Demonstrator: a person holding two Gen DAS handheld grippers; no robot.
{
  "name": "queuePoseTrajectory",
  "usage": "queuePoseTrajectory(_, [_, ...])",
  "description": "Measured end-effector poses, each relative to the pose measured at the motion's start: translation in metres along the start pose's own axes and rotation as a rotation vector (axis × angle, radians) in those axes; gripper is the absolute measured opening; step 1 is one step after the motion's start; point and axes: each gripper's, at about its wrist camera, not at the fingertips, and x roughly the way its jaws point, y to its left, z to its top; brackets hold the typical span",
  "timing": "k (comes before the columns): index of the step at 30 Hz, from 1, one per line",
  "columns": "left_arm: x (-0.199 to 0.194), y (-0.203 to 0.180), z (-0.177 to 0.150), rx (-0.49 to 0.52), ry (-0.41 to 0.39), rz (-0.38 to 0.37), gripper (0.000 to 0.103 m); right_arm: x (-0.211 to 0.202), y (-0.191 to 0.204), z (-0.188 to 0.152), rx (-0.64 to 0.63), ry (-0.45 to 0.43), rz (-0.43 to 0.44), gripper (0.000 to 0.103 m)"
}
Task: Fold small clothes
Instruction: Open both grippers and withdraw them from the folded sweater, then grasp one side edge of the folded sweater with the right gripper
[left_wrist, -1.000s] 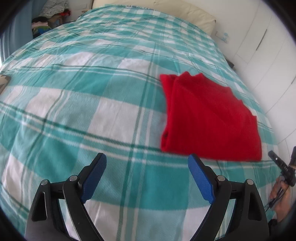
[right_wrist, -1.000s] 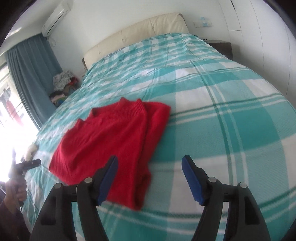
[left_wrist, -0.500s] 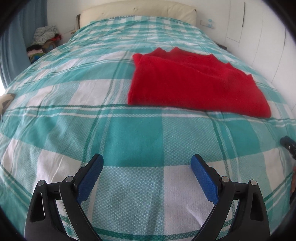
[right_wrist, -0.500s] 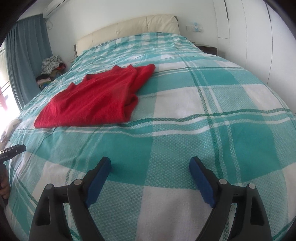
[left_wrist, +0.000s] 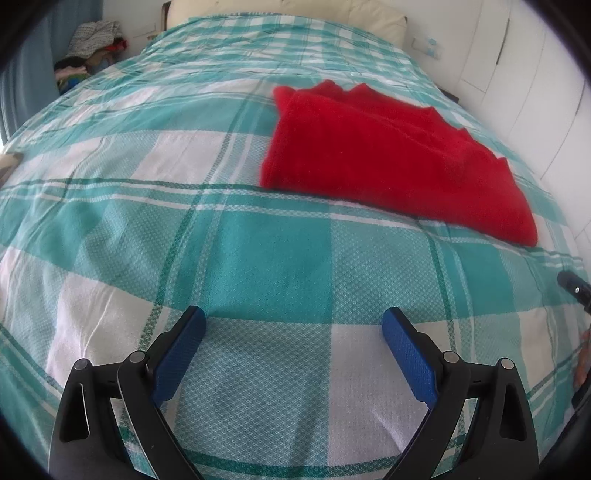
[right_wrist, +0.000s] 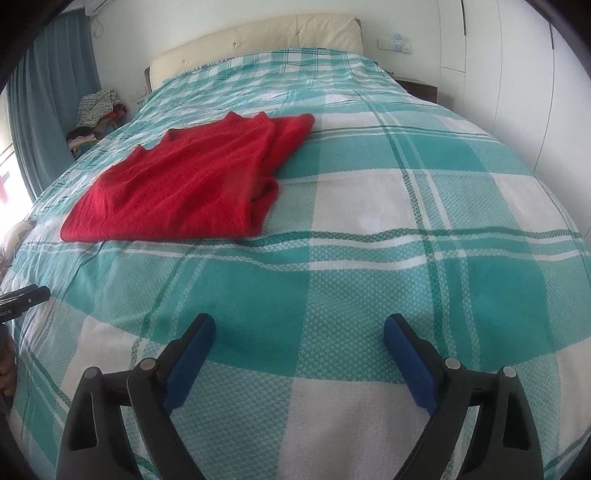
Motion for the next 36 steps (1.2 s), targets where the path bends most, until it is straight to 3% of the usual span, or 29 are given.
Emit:
queuePoseTrajectory(5, [0.004,-0.002,0.001,-0.003,0.003,0.010,0.098,-0.005,0.052,0.086,-0.042,-0.025,0.150,0.092])
queuePoseTrajectory(10, [0.004,0.000,0.002,-0.007,0.006,-0.001,0.099,0.047,0.119,0.164,-0.091,0.038,0.254,0.087])
queuePoseTrajectory(12, [0.005,0.001,0.003,-0.014,0.010,-0.007,0.099,0.080,0.145,0.183,-0.111,0.097,0.256,0.068])
queuePoseTrajectory(16, [0.006,0.002,0.006,-0.016,0.015,-0.017,0.099,0.143,0.184,0.196,-0.127,0.217,0.217,0.054])
queuePoseTrajectory(20, [0.008,0.004,0.009,-0.017,0.023,-0.028,0.099,0.193,0.207,0.190,-0.203,0.285,0.115,0.038])
queuePoseTrajectory(23, [0.007,0.005,0.010,-0.020,0.032,-0.036,0.099,0.208,0.210,0.189,-0.251,0.266,0.043,0.003])
queuePoseTrajectory(27, [0.007,0.006,0.011,-0.020,0.040,-0.040,0.099,0.195,0.206,0.204,-0.219,0.146,0.035,0.002])
queuePoseTrajectory(30, [0.008,0.003,0.010,-0.006,0.043,-0.025,0.099,0.215,0.200,0.198,-0.179,0.245,0.099,0.004])
queuePoseTrajectory(32, [0.008,0.002,0.010,0.003,0.042,-0.018,0.099,0.208,0.193,0.197,-0.157,0.228,0.155,0.008])
queuePoseTrajectory(34, [0.009,0.002,0.010,0.003,0.042,-0.018,0.099,0.190,0.176,0.201,-0.096,0.199,0.235,0.029])
queuePoseTrajectory(35, [0.009,0.002,0.011,0.001,0.043,-0.019,0.099,0.176,0.162,0.203,-0.064,0.165,0.260,0.052])
queuePoseTrajectory(36, [0.009,0.003,0.011,-0.001,0.044,-0.020,0.099,0.161,0.149,0.204,-0.046,0.125,0.265,0.066])
